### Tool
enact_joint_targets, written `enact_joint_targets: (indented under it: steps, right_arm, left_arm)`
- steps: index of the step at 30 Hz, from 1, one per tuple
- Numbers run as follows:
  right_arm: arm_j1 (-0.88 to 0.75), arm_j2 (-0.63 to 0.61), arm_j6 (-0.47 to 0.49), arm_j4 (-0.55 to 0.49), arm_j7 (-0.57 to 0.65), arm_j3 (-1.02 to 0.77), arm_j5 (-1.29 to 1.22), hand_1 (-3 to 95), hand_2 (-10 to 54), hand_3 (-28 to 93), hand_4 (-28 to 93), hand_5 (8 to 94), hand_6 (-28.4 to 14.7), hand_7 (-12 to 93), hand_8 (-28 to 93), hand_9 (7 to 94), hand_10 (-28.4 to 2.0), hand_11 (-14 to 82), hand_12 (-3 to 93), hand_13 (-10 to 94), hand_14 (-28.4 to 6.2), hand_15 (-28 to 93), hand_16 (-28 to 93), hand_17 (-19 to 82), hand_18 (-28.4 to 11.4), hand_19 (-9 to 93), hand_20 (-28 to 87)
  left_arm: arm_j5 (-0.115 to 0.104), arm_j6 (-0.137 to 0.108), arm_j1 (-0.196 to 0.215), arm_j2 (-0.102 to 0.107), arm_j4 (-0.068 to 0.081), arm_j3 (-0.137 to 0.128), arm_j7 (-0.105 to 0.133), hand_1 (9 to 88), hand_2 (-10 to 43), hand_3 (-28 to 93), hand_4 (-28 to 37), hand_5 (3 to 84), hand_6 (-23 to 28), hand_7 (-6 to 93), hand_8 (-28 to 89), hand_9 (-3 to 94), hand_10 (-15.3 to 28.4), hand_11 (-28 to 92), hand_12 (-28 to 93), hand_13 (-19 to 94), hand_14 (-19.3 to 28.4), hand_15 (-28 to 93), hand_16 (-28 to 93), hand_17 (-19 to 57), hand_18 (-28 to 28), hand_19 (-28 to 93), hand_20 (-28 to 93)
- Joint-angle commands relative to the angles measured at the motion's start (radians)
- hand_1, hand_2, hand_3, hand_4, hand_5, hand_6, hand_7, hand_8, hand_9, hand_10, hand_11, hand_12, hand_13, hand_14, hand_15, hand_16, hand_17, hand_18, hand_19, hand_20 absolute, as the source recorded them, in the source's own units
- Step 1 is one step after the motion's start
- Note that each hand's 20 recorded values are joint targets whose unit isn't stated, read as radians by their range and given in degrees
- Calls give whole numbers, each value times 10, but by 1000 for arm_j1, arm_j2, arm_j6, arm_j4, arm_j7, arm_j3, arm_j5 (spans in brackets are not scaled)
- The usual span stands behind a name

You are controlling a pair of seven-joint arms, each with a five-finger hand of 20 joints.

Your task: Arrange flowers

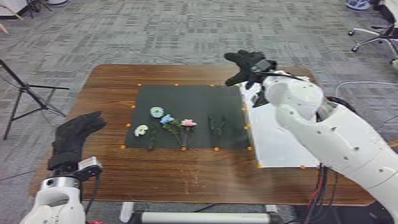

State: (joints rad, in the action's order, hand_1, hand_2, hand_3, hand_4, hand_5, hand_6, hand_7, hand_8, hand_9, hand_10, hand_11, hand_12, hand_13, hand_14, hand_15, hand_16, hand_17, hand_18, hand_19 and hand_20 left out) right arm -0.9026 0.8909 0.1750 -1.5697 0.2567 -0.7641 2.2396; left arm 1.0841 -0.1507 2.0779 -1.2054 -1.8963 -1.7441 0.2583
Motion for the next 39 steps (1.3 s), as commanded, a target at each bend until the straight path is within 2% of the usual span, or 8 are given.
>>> enact_joint_targets:
  steps: [1, 15, 20, 23, 28, 31, 34, 39]
  right_arm:
    - [-68, -101, 72, 81, 25, -121, 85, 256, -95, 675, -157, 286, -55, 38, -39, 287, -191, 5, 162, 517, -182, 459, 289, 219, -249, 650, 565]
    - [-265, -124, 160, 103, 22, -336, 160, 252, -95, 677, -161, 312, -49, 52, -43, 309, -169, 14, 158, 537, -178, 501, 281, 223, -251, 652, 567]
    - [-325, -124, 150, 110, 41, -374, 131, 256, -95, 677, -163, 315, -46, 56, -45, 330, -172, 24, 161, 544, -175, 521, 281, 228, -249, 658, 569]
    - [-355, -131, 35, 127, 43, -360, 116, 275, -95, 689, -171, 340, -37, 74, -52, 377, -167, 37, 165, 564, -171, 544, 281, 243, -249, 672, 573]
    - [-367, -149, -235, 166, 31, -285, 125, 402, -95, 691, -190, 546, 8, 172, -98, 633, -125, 140, 165, 670, -126, 584, 294, 319, -232, 732, 585]
    - [-348, -164, -399, 192, 22, -226, 112, 475, -95, 650, -194, 630, 28, 207, -50, 713, -115, 165, 173, 703, -111, 592, 313, 340, -227, 749, 594]
    - [-319, -182, -488, 195, 21, -186, 91, 550, -92, 590, -189, 729, 38, 228, 11, 805, -99, 127, 251, 731, -100, 599, 332, 362, -225, 765, 604]
    - [-301, -225, -512, 77, 72, -185, -24, 575, -85, 573, -174, 762, 38, 218, 27, 843, -97, 106, 276, 739, -96, 598, 343, 369, -226, 771, 608]
  left_arm:
    - [2, 1, 9, -6, -7, 0, 1, 268, 55, 668, -242, 573, 16, 172, -68, 555, 149, 230, 147, 457, 190, 278, 21, 102, 130, 144, 226]
    - [2, 3, 15, -10, -11, -1, -1, 269, 54, 668, -243, 572, 15, 174, -69, 554, 148, 230, 147, 456, 191, 277, 21, 101, 130, 144, 226]
    - [4, 9, 15, -10, -12, -2, -1, 269, 55, 667, -242, 574, 14, 174, -69, 554, 149, 230, 148, 456, 191, 278, 21, 101, 131, 144, 226]
    - [3, 6, 14, -10, -11, -3, -4, 270, 55, 667, -242, 573, 15, 173, -69, 555, 149, 230, 147, 456, 190, 277, 21, 101, 131, 144, 226]
    - [4, 8, 17, -12, -14, -5, -6, 270, 56, 665, -242, 574, 14, 172, -69, 554, 149, 230, 147, 456, 190, 277, 21, 101, 131, 143, 225]
    - [3, 9, 16, -10, -14, -4, -6, 271, 56, 664, -242, 574, 14, 173, -69, 555, 149, 230, 147, 456, 190, 277, 22, 100, 131, 144, 225]
    - [5, 10, 17, -9, -15, -5, -7, 270, 56, 664, -241, 574, 14, 173, -69, 555, 149, 230, 147, 456, 190, 277, 21, 100, 131, 144, 225]
    - [4, 10, 20, -4, -17, -7, -13, 271, 57, 663, -242, 574, 14, 173, -68, 555, 149, 230, 147, 456, 190, 278, 22, 99, 132, 144, 225]
